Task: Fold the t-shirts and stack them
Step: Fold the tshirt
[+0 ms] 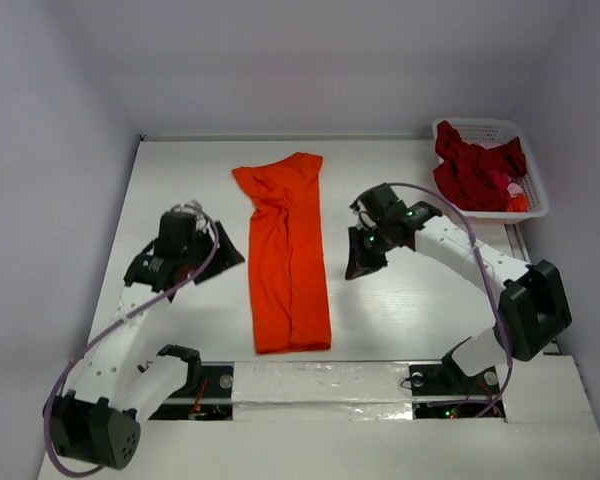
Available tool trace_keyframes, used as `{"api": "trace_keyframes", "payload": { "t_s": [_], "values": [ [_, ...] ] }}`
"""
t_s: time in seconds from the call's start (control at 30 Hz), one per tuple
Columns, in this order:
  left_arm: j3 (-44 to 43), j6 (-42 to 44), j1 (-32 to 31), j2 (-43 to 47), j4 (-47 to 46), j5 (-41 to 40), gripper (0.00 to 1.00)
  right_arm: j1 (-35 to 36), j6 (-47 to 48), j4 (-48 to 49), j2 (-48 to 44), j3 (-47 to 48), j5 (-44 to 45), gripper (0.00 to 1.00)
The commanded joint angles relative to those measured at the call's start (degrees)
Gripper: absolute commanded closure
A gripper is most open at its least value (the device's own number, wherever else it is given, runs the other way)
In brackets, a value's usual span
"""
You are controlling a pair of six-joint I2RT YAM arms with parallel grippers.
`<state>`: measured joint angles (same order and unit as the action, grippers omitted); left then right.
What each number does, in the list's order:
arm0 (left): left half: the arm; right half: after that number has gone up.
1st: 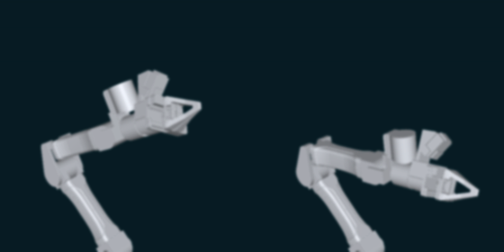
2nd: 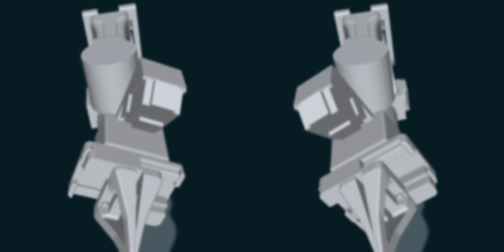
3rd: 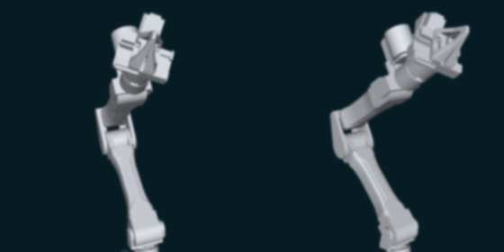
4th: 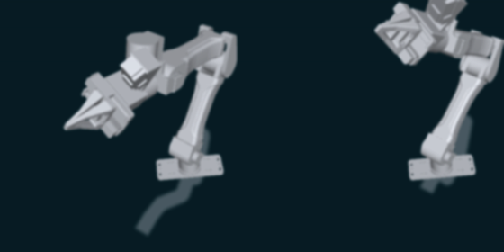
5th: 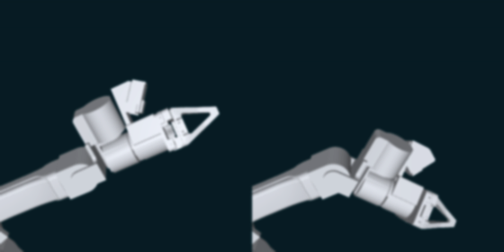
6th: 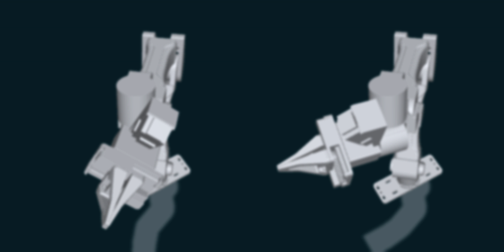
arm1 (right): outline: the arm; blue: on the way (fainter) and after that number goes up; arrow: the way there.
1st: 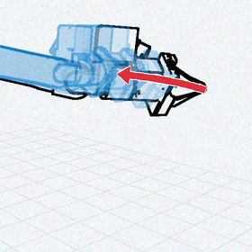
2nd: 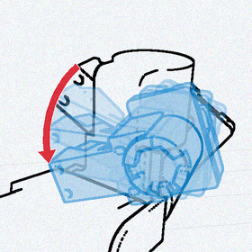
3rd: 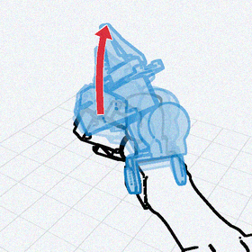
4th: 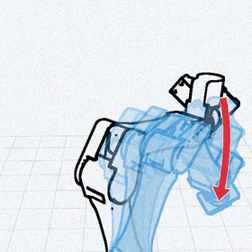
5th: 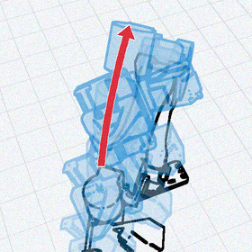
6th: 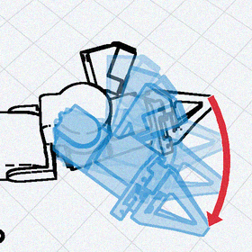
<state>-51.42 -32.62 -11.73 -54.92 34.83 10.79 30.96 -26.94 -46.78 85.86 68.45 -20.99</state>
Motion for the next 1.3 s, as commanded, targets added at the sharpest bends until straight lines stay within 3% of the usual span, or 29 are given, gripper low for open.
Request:
{"api": "trace_keyframes", "payload": {
  "t_s": [0.0, 0.07, 0.13, 0.23, 0.37, 0.63, 0.83, 0.93, 0.97, 1.1, 1.2, 1.27],
  "values": [
    [9.5, -3.1, -1.4, 7.9, 5.7, 3.4, 0.39, 5.5, -1.5, 5.5, -2.7, -3.7, -2.8, 0.87],
    [12.6, -4.4, -1.9, 14.7, 6.6, 5.9, 0.38, 7.1, -2.6, 5.8, -3.6, -4.7, -1.3, 0.81],
    [12.5, -6.0, -1.9, 20.3, 7.0, 7.1, 0.37, 8.2, -4.9, 8.5, -6.7, -8.0, -1.2, 0.66],
    [9.2, -4.5, -2.5, 19.1, 11.5, 7.5, 0.35, 8.8, -8.7, 15.7, -11.7, -14.8, -1.9, 0.52],
    [7.5, -4.4, -2.5, 15.7, 15.3, 11.3, 0.42, 8.8, -11.3, 19.9, -11.2, -19.5, -4.6, 0.54],
    [5.5, -2.8, -3.0, 11.5, 17.0, 9.7, 0.42, 10.6, -13.4, 20.0, -12.4, -16.2, -3.6, 0.54],
    [-0.1, -4.7, -3.0, 4.7, 12.1, 1.0, 0.42, 11.1, -13.2, 19.3, -10.0, -12.2, -2.8, 0.56],
    [-1.5, -8.1, -3.0, -2.0, 2.0, 1.4, 0.58, 11.1, -12.2, 16.6, -7.3, -7.9, -1.9, 0.7],
    [-2.2, -8.6, -3.0, -3.8, -3.7, 3.3, 0.72, 11.1, -11.6, 15.9, -6.7, -6.6, -1.9, 0.72],
    [-4.1, -9.7, -4.9, -15.5, -9.3, 5.9, 1.0, 11.7, -10.5, 13.0, -5.6, -1.0, -1.2, 0.75],
    [-9.0, -9.0, -6.1, -19.5, -7.1, 4.9, 1.0, 11.7, -9.4, 11.8, -2.8, 1.9, -0.5, 0.81],
    [-9.4, -9.8, -6.1, -18.0, -6.6, 1.0, 1.0, 11.7, -7.8, 11.7, -0.1, 3.1, -0.3, 0.93]
  ]
}}
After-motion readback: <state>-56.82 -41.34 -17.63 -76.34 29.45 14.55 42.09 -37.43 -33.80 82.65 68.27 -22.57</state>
